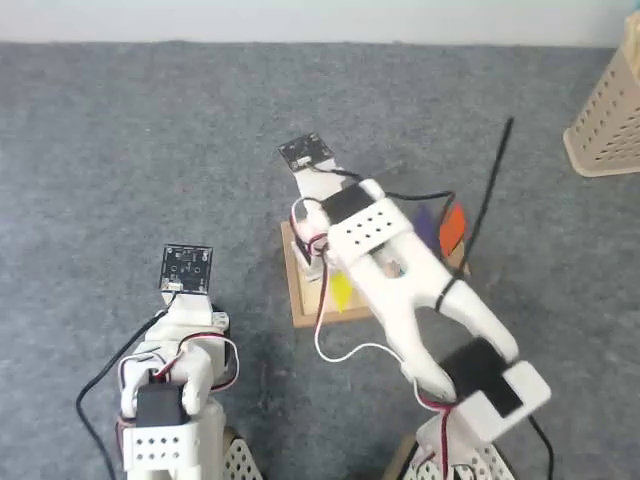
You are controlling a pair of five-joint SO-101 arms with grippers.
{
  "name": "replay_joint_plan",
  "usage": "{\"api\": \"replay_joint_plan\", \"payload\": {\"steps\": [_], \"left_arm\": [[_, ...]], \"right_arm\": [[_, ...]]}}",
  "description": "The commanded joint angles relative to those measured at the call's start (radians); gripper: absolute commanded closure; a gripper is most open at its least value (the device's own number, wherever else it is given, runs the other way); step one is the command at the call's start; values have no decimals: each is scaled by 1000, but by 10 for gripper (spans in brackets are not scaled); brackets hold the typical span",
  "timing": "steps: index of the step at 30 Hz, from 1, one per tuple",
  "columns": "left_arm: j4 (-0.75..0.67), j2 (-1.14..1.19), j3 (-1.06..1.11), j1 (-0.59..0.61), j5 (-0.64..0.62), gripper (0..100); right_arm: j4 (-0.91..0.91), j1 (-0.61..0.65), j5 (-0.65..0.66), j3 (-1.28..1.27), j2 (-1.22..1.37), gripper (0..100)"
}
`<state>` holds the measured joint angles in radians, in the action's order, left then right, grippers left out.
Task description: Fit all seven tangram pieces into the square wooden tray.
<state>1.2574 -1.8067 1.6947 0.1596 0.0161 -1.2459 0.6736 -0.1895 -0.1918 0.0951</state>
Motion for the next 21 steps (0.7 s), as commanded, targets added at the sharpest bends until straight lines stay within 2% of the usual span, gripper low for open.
{"api": "replay_joint_plan", "payload": {"steps": [1,7,13,18,21], "left_arm": [[6,-18,-10,-3,3,983],[6,-18,-10,-3,3,983],[6,-18,-10,-3,3,983],[6,-18,-10,-3,3,983],[6,-18,-10,-3,3,983]], "right_arm": [[61,24,-83,58,7,753],[142,54,-117,58,58,753],[145,102,-109,57,82,748],[137,117,-58,57,87,667],[136,111,-58,55,87,652]]}}
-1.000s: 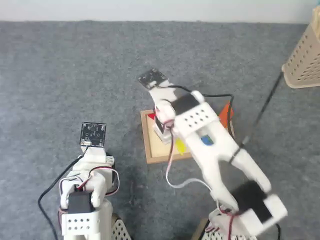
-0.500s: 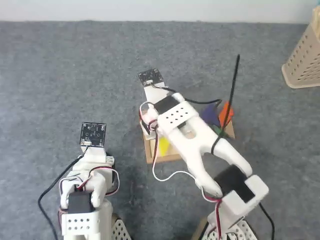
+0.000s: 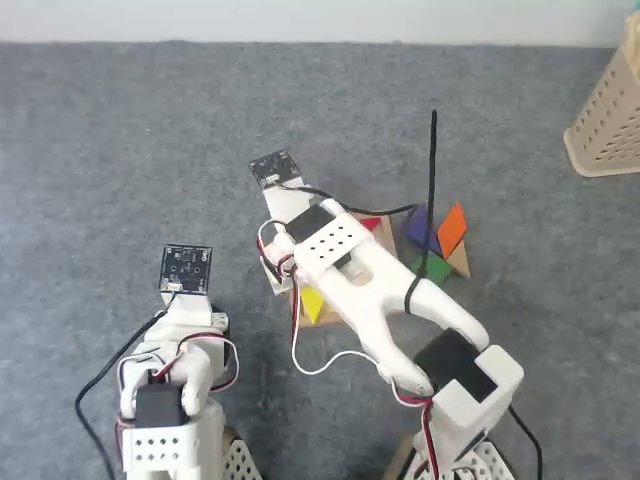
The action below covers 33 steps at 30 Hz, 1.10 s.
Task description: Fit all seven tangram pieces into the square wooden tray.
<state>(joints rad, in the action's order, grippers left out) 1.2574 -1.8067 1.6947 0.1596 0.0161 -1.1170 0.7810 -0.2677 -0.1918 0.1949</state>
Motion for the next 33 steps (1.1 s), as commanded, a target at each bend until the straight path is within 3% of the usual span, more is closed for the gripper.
{"api": "replay_joint_plan", "payload": {"steps": [1,7,12,15,20,24,33], "left_arm": [[6,-18,-10,-3,3,983],[6,-18,-10,-3,3,983],[6,-18,-10,-3,3,983],[6,-18,-10,-3,3,983],[6,-18,-10,-3,3,983],[6,-18,-10,-3,3,983],[6,-18,-10,-3,3,983]], "right_arm": [[7,4,20,55,-16,652],[-24,-38,25,58,-61,675],[-13,-160,35,-11,-255,893],[77,-208,133,-152,-401,998],[260,-213,293,-502,-634,993],[414,-199,318,-692,-739,993],[647,-81,316,-787,-587,993]]}}
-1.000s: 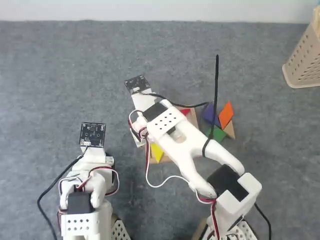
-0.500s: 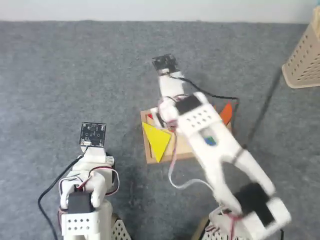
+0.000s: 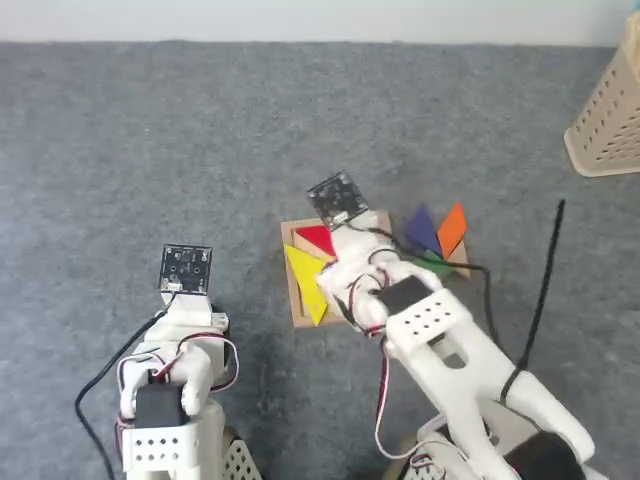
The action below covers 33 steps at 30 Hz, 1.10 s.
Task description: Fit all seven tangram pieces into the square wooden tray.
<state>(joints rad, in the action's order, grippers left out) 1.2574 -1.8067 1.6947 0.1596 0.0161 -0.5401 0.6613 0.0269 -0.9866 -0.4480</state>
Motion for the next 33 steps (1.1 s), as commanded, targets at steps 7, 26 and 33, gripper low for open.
{"api": "replay_joint_plan", "payload": {"steps": [7,26,33], "left_arm": [[6,-18,-10,-3,3,983],[6,-18,-10,-3,3,983],[6,-18,-10,-3,3,983]], "right_arm": [[134,-10,18,49,214,993],[133,-39,18,109,311,993],[-22,-41,17,109,119,993]]}}
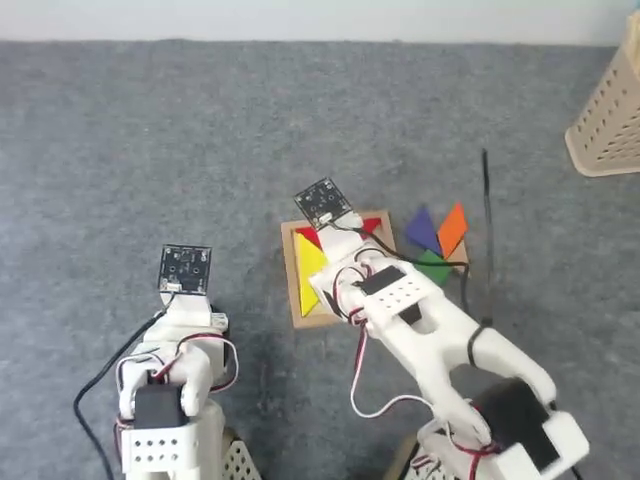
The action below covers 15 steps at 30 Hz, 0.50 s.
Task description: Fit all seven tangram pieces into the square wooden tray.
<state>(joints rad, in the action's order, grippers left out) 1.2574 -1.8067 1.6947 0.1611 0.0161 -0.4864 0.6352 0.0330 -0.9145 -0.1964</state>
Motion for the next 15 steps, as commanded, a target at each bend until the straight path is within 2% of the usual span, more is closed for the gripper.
{"api": "replay_joint_plan", "payload": {"steps": [1,7,10,15], "left_arm": [[6,-18,-10,-5,3,983],[6,-18,-10,-5,3,983],[6,-18,-10,-5,3,983],[6,-18,-10,-5,3,983]], "right_arm": [[-110,-16,12,37,-177,993],[-213,-99,15,17,-383,992],[-157,-108,15,-17,-361,992],[-62,-53,17,-20,-216,992]]}}
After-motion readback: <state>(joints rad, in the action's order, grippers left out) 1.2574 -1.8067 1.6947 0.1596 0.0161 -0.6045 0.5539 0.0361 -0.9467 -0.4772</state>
